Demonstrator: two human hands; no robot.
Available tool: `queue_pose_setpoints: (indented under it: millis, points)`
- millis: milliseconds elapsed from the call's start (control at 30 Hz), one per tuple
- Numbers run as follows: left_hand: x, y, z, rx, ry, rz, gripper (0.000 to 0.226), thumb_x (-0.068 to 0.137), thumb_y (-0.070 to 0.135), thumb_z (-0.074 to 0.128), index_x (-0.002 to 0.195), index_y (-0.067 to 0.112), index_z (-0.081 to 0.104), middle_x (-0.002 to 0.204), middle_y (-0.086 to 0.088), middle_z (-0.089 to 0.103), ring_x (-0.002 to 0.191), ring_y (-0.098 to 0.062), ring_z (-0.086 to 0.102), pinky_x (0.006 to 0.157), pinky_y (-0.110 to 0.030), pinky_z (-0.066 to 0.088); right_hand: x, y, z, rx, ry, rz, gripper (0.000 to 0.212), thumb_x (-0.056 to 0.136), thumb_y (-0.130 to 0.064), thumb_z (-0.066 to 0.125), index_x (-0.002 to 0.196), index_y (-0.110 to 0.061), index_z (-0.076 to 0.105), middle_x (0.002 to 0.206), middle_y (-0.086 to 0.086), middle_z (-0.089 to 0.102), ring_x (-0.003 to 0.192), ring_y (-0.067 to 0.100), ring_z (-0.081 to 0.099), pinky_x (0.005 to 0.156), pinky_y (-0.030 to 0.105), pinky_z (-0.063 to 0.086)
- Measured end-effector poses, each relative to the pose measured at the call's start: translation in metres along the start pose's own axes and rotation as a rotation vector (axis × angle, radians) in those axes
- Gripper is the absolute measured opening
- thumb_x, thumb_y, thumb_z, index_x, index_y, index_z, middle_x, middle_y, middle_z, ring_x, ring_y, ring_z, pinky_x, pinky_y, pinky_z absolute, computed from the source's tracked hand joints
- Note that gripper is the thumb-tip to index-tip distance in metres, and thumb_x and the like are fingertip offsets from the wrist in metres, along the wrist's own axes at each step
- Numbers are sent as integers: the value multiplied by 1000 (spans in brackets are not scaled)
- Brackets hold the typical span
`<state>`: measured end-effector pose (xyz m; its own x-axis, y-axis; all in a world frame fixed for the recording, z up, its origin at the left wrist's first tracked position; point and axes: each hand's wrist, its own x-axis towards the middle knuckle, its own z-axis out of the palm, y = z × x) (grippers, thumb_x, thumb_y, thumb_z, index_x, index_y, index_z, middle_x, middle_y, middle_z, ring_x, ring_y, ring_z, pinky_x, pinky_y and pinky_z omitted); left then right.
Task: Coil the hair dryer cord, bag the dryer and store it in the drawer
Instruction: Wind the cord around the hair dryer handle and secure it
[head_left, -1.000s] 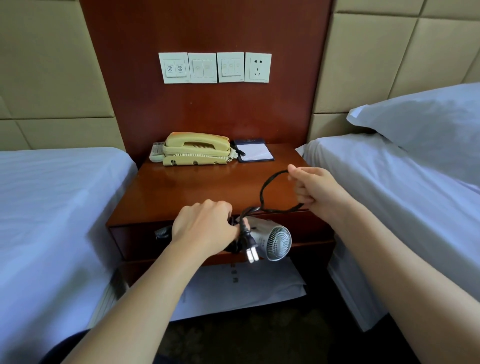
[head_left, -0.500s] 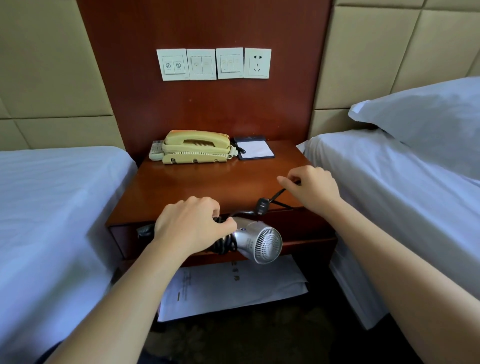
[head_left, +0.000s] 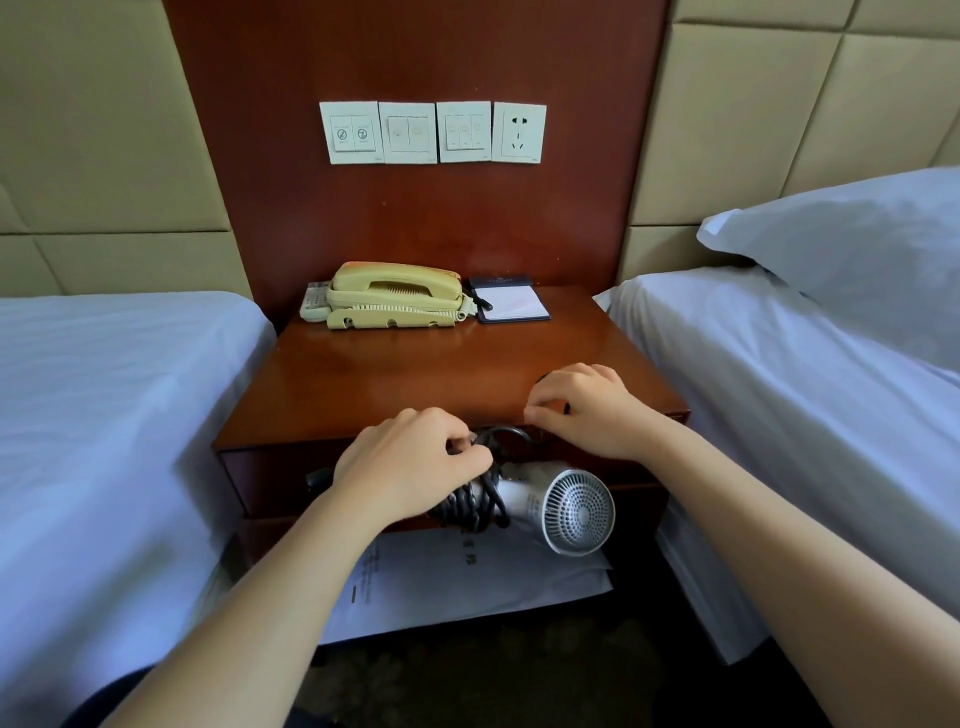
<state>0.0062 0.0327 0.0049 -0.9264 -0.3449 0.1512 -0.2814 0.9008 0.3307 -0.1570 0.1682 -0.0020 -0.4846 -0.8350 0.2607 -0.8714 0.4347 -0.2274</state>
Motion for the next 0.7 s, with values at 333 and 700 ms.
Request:
queue_pose_setpoints:
  millis: [333,700]
  points:
    - [2,-4,-3,-126,-15,9,35,81,41,47,49,28,43,38,5,35,48,-18,36,55,-30,30,-10,-15,-15,544,-142,-103,25,87,-28,63,71,-9,62,63,2,56,58,5,47,59,20,38]
    - [7,-17,-3,-562,-180,78,41,82,25,57,48,13,36,43,6,25,37,-10,22,43,-22,21,-10,24,-30,348,-72,11,28,83,-31,68,60,-17,58,53,-10,50,51,2,44,54,22,38]
